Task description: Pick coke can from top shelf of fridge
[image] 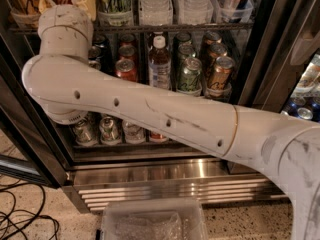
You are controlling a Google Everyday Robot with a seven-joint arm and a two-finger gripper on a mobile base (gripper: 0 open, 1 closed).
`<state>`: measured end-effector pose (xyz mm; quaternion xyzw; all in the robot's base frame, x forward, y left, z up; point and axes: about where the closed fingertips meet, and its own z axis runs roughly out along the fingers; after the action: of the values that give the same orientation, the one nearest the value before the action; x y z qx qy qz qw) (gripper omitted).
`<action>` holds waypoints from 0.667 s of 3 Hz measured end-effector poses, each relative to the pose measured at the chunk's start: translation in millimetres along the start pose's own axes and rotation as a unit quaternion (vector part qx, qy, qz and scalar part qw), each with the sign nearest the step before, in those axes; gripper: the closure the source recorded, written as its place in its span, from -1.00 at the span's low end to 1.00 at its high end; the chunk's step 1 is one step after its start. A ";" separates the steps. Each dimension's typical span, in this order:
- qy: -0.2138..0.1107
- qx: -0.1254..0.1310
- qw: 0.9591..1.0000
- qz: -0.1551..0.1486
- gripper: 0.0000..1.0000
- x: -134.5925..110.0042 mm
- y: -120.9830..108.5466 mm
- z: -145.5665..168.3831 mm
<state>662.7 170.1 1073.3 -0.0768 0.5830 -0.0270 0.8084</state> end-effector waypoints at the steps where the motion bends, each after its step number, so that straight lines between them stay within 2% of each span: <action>1: 0.002 0.000 1.000 -0.002 -0.24 -0.5 0.5 4.8; 2: 0.005 0.000 1.000 -0.004 0.13 -0.5 1.0 7.9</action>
Offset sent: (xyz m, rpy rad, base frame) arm 0.0317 0.0080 0.0014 -0.0260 0.0303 -0.0173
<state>669.9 171.8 1076.1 -0.0790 0.5870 -0.0304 0.8052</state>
